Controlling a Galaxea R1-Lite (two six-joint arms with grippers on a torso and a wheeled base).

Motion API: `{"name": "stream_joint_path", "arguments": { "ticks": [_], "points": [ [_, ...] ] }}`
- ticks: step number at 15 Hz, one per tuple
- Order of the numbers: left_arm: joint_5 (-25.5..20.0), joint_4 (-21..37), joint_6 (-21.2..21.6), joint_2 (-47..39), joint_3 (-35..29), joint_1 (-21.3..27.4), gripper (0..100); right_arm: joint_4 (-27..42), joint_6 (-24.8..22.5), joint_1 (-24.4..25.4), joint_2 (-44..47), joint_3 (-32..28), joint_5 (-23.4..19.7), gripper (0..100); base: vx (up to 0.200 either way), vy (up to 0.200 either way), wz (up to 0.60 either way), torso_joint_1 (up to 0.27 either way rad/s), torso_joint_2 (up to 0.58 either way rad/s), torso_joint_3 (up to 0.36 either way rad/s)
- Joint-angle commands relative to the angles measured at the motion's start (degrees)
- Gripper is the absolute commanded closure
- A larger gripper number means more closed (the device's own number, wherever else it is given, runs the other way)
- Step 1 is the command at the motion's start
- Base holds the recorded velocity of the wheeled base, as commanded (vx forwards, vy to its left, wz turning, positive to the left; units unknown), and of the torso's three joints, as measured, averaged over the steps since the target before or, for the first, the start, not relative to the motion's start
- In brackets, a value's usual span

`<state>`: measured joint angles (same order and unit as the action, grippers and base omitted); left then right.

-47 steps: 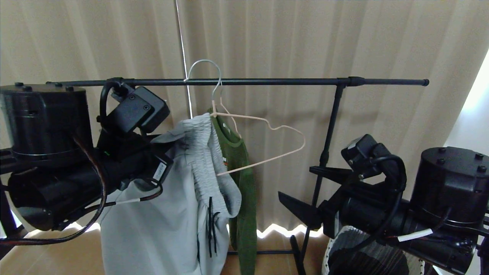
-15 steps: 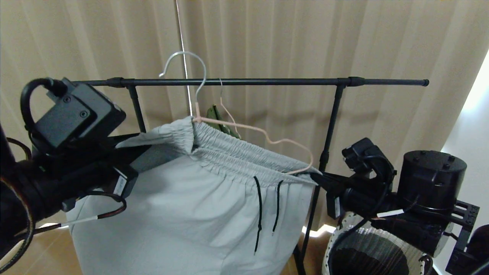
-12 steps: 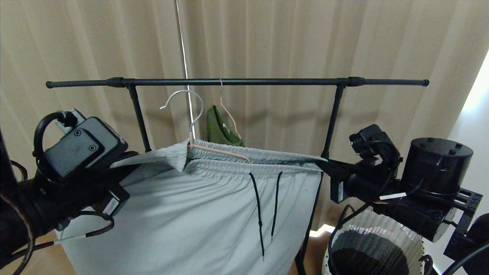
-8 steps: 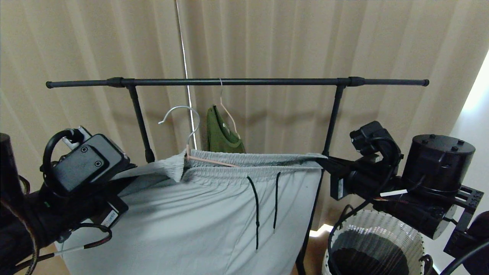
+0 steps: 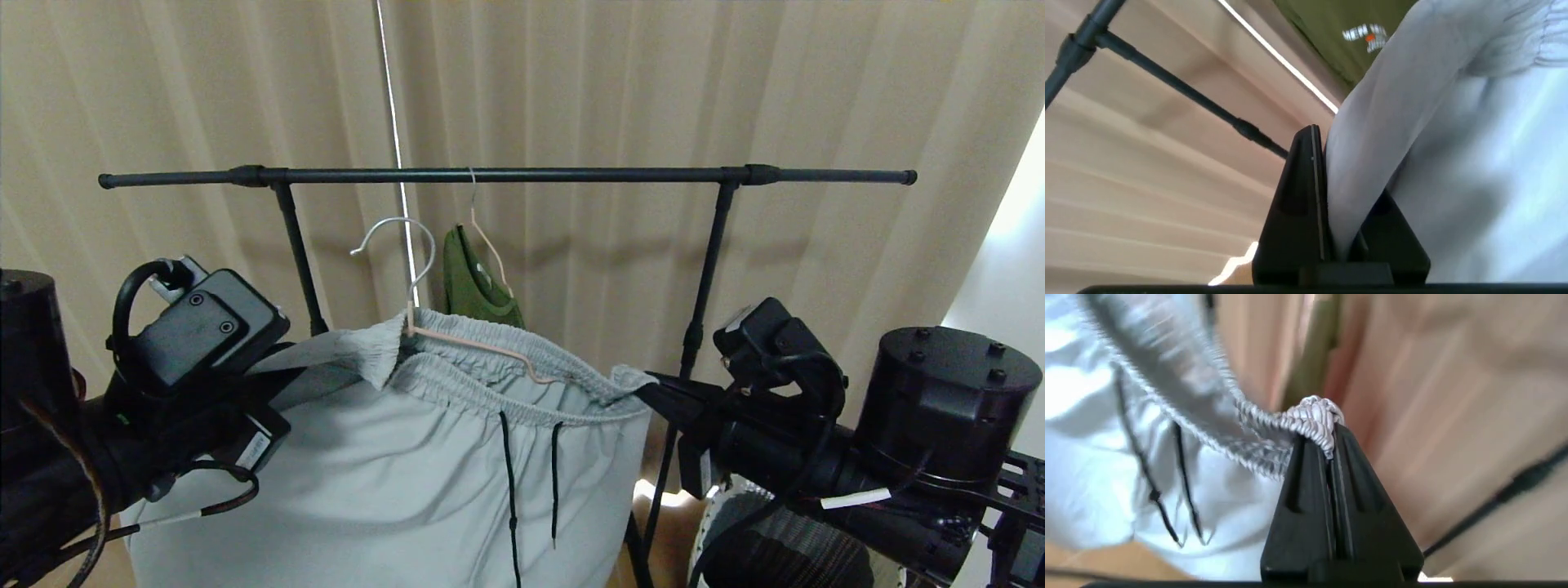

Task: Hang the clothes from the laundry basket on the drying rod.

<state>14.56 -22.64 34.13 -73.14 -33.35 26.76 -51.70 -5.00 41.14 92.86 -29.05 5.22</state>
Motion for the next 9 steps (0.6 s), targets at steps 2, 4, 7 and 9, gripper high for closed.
{"name": "stream_joint_path", "arguments": {
  "ticks": [2,4,7,9],
  "points": [
    [0.8,0.0,-0.1,-0.7,0.6,-0.1,100,-0.2,-0.3,0.6,-1.4,2.2,-0.1,0,0.000,0.000,0.00,0.000,0.00,0.000],
    [1.0,0.0,-0.3,-1.2,0.2,0.1,100,-0.7,-0.2,0.6,-1.8,2.3,0.1,0,0.000,0.000,0.00,0.000,0.00,0.000],
    [0.9,-0.6,-0.4,-1.8,-0.3,0.2,100,-0.6,-0.7,0.5,-1.8,2.0,0.0,0,0.000,0.000,0.00,0.000,0.00,0.000],
    [1.7,-2.5,-1.0,-2.7,0.0,-0.1,100,-0.6,-2.2,0.4,-1.5,1.2,0.0,0,0.000,0.000,0.00,0.000,0.00,0.000]
  ]
}}
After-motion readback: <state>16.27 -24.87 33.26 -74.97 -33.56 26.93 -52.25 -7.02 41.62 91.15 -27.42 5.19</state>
